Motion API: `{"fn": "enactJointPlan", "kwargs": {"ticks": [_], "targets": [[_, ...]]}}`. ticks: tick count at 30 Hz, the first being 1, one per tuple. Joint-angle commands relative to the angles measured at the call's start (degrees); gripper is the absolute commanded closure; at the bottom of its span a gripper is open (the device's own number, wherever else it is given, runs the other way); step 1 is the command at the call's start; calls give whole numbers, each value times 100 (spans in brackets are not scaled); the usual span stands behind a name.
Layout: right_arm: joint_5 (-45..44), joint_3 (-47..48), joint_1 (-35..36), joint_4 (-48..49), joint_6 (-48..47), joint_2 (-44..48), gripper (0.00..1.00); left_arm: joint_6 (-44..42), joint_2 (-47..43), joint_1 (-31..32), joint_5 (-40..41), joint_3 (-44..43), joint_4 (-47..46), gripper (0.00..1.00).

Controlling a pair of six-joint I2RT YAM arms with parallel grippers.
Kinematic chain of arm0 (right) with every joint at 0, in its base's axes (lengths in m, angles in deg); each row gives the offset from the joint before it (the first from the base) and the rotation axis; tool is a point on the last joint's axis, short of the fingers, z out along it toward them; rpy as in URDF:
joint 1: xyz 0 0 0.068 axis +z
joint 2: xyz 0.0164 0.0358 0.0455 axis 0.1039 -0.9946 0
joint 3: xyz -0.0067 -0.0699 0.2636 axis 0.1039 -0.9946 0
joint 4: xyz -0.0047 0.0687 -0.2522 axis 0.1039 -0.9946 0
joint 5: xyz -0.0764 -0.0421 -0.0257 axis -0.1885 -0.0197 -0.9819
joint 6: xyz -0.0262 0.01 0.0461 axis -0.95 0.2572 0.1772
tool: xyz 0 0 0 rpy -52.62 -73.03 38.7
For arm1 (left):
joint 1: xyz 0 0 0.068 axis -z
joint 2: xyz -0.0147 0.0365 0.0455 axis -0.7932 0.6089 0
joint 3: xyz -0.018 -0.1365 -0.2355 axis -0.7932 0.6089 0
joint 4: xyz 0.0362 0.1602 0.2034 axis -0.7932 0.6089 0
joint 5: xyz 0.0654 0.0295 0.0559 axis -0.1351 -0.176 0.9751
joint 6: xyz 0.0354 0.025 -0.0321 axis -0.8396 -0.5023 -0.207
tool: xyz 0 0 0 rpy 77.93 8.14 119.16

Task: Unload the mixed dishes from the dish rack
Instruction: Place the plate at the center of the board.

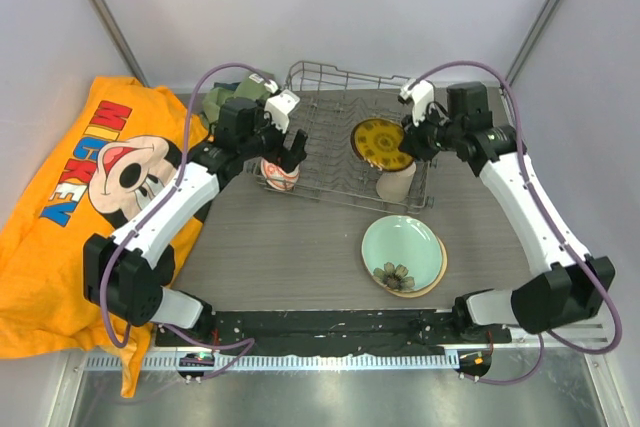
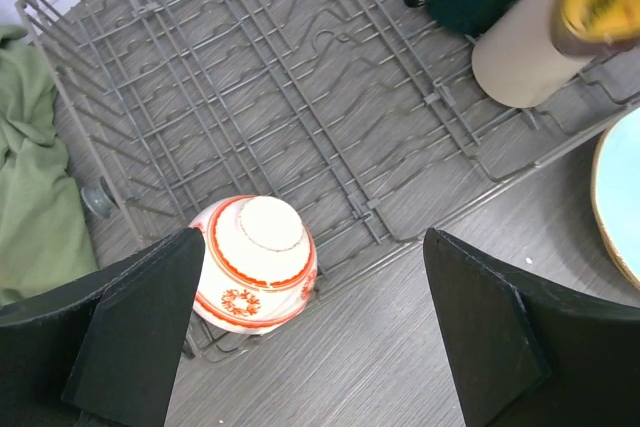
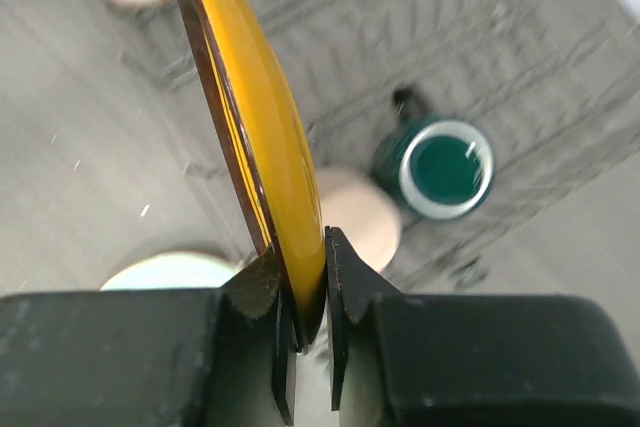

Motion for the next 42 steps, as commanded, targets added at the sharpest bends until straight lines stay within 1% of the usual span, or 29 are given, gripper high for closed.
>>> {"fn": "enactJointPlan", "kwargs": {"ticks": [1,6,10,14,17,20,24,29,42], "targets": [[186,-500,-128,-609,206,866,95,129,-237,-30,-312,119,-453,4],[467,-940,-382,-1269,153,1446,96,164,-193,-30,-365,181,-409,4],[802,-1274,-576,-1971,-101,1868,96,181,-219,-30,-400,234,-365,4],[872,-1678,-647,-2350,-383,2053,97,120,-246,-21,-348,243,-199,4],[1179,-1582,-918,-2632,-663,2053,98,93,-272,-30,-356,269,-146,4],[1198,-1574,-972,-2737,-831,1879,98,85,-325,-30,-356,313,-110,4],[1067,-1416,-989,-3220,-1418,1440,98,50,-369,-21,-339,322,-84,4],[943,-1459,-1007,-3511,-1999,1026,98,14,-273,-21,-339,260,-23,4],[600,-2074,-1007,-3547,-2923,525,98,-65,-26,-21,-269,190,30,4]]}}
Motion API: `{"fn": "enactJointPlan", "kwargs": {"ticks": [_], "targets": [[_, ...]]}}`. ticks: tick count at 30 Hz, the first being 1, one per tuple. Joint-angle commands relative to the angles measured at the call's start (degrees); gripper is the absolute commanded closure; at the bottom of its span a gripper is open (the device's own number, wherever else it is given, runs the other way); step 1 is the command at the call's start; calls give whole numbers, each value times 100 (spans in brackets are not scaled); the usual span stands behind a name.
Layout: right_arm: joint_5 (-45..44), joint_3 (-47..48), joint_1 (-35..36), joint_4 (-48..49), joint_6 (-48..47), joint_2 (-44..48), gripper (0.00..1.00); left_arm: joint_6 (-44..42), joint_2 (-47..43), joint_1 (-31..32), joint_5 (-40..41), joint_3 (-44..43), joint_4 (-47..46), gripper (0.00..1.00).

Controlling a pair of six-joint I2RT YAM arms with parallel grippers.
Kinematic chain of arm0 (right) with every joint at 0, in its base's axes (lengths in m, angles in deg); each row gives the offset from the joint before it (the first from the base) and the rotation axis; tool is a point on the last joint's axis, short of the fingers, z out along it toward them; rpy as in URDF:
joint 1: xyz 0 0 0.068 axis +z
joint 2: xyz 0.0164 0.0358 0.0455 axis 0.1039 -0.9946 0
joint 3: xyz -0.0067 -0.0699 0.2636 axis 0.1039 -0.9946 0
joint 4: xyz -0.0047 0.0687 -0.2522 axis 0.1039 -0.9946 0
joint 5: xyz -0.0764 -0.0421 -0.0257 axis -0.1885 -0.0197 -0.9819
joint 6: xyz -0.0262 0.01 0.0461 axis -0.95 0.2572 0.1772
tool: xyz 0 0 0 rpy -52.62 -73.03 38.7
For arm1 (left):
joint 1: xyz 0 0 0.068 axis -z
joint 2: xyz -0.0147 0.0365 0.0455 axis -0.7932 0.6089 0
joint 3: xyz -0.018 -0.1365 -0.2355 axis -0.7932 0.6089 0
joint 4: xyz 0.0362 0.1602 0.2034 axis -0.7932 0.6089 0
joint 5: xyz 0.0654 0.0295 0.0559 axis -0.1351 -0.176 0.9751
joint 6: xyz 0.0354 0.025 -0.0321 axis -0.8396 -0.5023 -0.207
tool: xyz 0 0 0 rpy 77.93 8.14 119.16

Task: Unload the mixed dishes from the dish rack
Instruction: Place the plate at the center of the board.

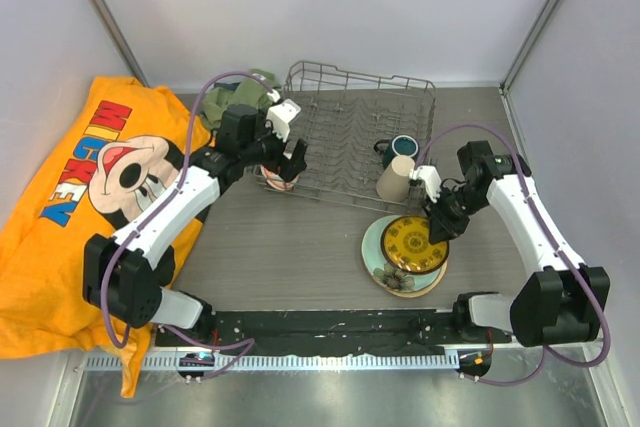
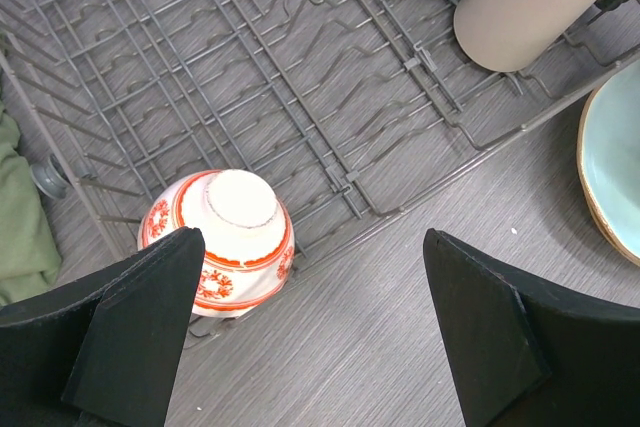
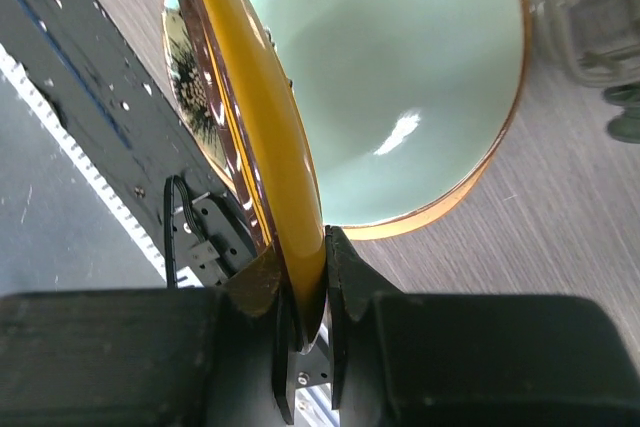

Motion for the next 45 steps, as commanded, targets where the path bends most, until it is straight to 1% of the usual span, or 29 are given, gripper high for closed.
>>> {"fn": "enactJointPlan", "kwargs": {"ticks": [1,9,24,26,29,30,34,45], "targets": [[-119,-182,-26,-34,-468,-179,98,-84,90,-32,7,-123,-46,4],[-119,-498,-26,432,-539,-548,98,-155,160,-32,86,-140,-20,4],[162,-525,-26,801,-504,-1023,97,-225,301,-32,95,-140,-46,4],[197,-534,-17,889,-477,-1067,94,-225,301,-32,95,-140,-46,4],[189,-542,-26,1012,-399,-1137,85,-251,292,-32,95,-131,-38,4],[180,-534,-26,1012,-372,-1146,79,-251,292,-32,112,-131,-38,4],[136,-560,-17,1082,-302,-1199,69,-251,275,-23,121,-105,-38,4],[-31,-709,-26,1267,-144,-1129,56,-269,213,-32,112,-44,-64,4]]}}
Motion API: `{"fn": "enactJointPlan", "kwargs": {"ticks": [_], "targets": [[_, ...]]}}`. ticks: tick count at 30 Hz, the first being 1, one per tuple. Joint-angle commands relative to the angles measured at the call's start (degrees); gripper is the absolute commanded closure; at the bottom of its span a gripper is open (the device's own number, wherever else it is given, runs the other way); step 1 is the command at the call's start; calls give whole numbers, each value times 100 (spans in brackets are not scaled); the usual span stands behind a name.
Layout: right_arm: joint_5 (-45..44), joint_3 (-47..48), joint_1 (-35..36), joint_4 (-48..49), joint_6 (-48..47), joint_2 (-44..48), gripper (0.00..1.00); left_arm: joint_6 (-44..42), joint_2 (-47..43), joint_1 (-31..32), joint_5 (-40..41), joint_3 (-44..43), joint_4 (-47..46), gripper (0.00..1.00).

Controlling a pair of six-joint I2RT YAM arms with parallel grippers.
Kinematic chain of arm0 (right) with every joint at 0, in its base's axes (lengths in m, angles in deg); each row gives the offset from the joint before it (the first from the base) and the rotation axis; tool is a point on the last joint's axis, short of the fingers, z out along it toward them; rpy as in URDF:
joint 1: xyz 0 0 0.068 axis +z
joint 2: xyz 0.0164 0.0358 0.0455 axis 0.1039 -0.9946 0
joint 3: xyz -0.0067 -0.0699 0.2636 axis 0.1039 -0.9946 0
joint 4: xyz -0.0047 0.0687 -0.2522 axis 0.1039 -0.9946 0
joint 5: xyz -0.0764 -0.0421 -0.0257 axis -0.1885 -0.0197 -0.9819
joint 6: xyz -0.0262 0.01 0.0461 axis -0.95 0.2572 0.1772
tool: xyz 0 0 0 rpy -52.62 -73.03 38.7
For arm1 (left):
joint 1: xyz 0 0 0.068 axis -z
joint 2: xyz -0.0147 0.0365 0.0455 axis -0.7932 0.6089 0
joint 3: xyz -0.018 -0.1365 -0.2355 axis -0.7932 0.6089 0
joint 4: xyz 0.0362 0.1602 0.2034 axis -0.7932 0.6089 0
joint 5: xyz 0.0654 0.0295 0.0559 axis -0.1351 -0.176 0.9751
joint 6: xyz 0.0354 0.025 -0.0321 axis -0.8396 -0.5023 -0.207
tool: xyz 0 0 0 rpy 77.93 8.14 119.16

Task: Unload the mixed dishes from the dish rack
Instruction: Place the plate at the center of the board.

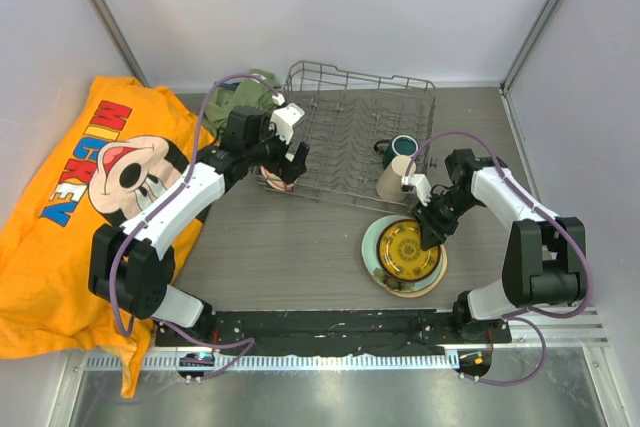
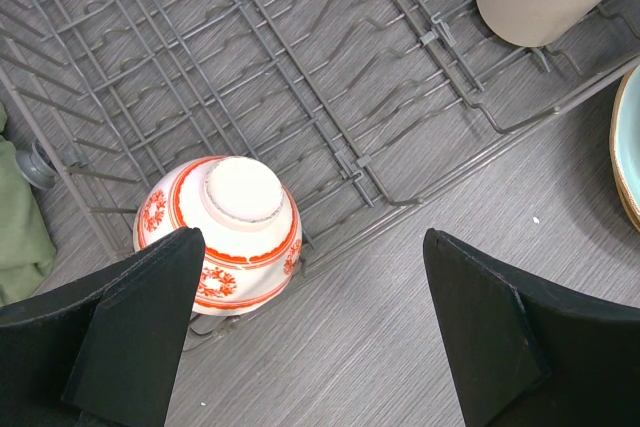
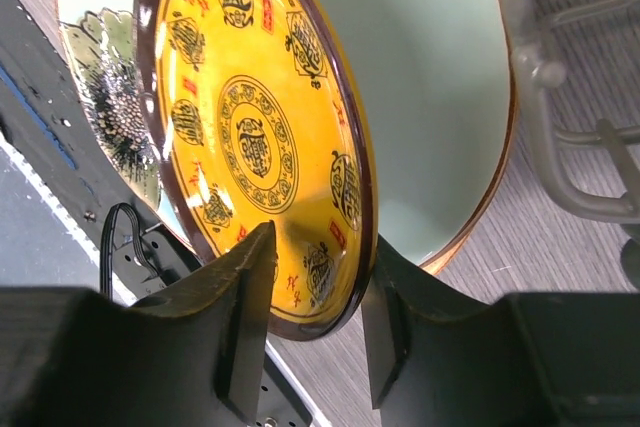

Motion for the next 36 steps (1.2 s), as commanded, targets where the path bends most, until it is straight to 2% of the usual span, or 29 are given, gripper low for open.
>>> {"fn": "enactJointPlan", "kwargs": {"ticks": [1,24,31,36], "targets": [[-64,-67,9,111,66,106,56,-107,-95,-21,-1,-43,-97,4],[-477,-261,62,322,409,624,50,-107,-201,-30,-1,-17,-114,4],[-820,521,80,164,699,1002,50,-151,-244,-30,42,27,-105,4],[-1030,1391,88,111,936,1169,44,-248,-253,-30,200,71,-105,3]]}}
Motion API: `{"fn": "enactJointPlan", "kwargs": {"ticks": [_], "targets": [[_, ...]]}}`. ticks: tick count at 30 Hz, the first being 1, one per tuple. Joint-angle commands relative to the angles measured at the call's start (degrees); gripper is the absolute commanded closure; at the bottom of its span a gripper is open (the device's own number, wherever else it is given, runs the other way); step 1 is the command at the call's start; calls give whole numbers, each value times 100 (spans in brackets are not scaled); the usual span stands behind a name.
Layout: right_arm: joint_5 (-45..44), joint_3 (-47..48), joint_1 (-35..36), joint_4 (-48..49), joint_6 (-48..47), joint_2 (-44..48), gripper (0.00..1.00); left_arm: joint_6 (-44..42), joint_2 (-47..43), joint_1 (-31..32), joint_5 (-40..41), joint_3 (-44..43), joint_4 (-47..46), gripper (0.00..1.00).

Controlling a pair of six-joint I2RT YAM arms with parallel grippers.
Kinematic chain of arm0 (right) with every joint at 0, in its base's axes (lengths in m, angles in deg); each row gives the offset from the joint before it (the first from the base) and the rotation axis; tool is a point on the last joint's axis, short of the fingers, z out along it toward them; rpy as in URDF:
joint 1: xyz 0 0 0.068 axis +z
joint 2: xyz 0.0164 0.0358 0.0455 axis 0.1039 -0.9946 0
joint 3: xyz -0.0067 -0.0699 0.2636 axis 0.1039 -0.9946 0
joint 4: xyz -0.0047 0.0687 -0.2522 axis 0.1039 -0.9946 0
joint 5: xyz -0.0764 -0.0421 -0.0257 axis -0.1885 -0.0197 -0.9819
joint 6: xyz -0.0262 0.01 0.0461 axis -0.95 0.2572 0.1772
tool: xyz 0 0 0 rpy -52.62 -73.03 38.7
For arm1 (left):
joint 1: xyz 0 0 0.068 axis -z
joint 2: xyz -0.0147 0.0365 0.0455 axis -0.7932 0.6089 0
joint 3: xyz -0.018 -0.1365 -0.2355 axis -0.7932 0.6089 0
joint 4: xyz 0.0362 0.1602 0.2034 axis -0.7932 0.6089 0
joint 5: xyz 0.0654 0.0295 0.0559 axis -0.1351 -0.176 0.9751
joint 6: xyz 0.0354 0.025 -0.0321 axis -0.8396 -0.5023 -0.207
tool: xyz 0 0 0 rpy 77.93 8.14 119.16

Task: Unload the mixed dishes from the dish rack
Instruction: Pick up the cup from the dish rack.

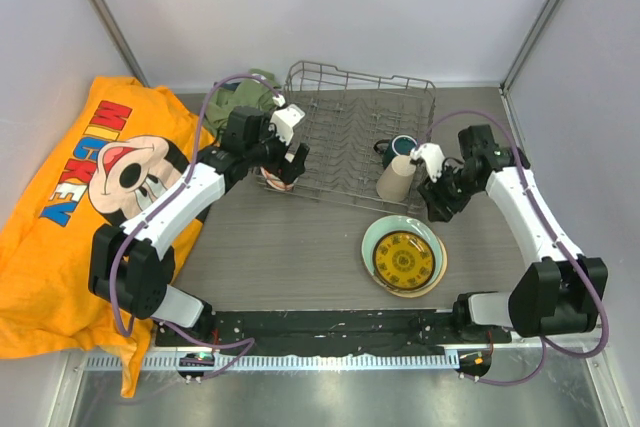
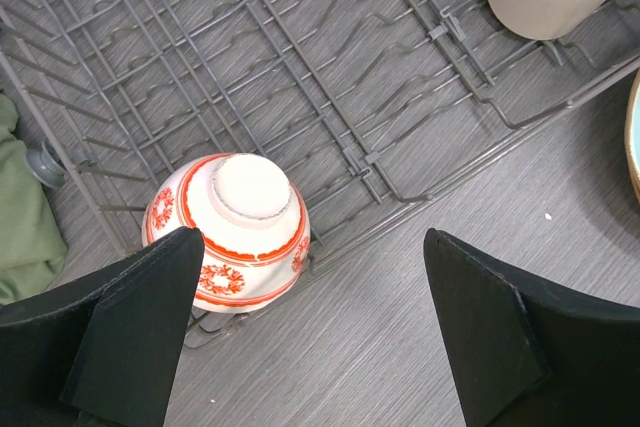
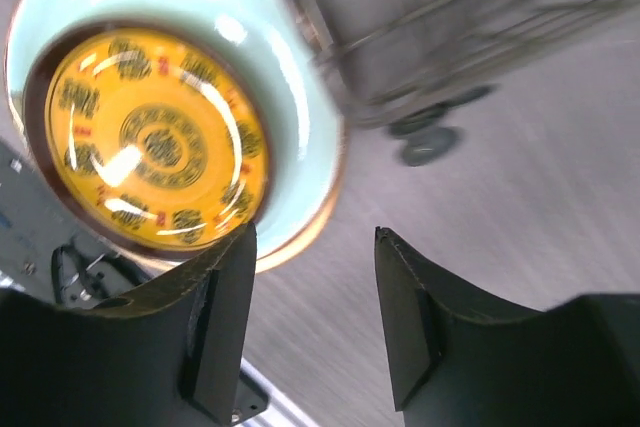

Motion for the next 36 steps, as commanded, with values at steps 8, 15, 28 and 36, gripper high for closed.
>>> {"fn": "enactJointPlan", "kwargs": {"ticks": [8,15,28,36], "targets": [[-466,1744,104,519,1005,78,32,-310,-225,-30,287,55,2,0],[-782,1833,490,1064,1392,-387,18,-380,-251,-30,260,108,-24,0],[-1029,1929,930,1733,1630,-1213,9,-442,-286,-29,313,178,-68,0],[-1002,1965,983,1847,1630,-1566,5,-468,-243,-29,357,249,-121,0]]}}
